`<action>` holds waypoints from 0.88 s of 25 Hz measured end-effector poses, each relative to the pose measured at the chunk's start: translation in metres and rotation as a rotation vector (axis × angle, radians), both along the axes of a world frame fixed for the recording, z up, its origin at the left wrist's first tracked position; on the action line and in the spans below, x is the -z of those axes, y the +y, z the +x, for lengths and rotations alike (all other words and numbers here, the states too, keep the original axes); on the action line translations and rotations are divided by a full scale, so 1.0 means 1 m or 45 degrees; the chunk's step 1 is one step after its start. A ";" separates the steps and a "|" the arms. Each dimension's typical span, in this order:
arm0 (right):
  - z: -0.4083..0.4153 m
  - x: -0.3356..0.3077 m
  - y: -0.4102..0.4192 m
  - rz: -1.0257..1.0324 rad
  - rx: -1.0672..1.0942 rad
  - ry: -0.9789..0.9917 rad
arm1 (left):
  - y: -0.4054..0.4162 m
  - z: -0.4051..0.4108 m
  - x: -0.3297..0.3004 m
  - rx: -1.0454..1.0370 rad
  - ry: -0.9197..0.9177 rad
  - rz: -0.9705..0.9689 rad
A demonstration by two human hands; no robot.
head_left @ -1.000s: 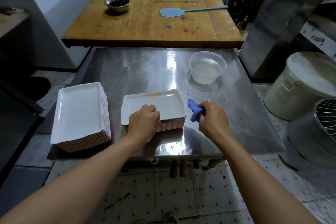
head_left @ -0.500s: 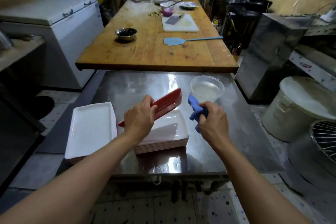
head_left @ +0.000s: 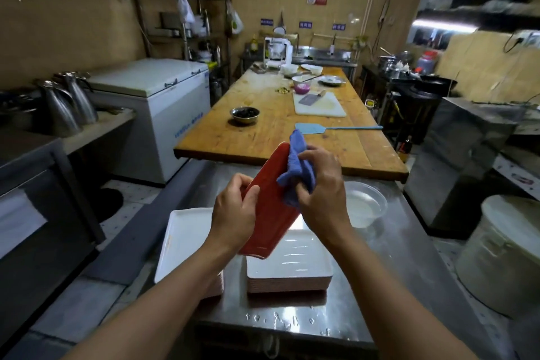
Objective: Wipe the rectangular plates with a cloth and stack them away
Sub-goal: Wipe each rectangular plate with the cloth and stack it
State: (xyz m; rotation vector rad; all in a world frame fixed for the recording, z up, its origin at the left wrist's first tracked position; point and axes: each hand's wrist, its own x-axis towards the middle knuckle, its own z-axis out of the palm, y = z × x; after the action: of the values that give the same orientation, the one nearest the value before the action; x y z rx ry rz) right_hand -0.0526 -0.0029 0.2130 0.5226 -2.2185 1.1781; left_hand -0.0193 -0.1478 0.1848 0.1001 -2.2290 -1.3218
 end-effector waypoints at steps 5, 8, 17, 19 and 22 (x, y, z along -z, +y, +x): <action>0.001 -0.011 -0.014 0.057 -0.114 0.131 | 0.004 0.008 -0.014 0.057 0.009 0.247; 0.000 -0.014 -0.009 0.172 -0.108 0.265 | 0.007 0.011 -0.017 0.087 0.005 0.384; -0.009 0.003 0.029 -0.091 -0.119 0.006 | 0.023 0.016 -0.021 0.162 -0.028 0.553; -0.006 0.002 0.033 -0.128 -0.078 -0.045 | 0.027 0.016 -0.022 0.165 -0.018 0.562; -0.005 -0.003 0.033 -0.205 0.045 -0.113 | 0.032 0.013 -0.026 0.177 0.011 0.609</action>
State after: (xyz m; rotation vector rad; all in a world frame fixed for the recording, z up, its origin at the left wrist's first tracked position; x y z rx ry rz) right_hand -0.0578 0.0299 0.2156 0.3700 -2.1727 1.3710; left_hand -0.0059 -0.1153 0.2104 0.1136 -1.8968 -1.9052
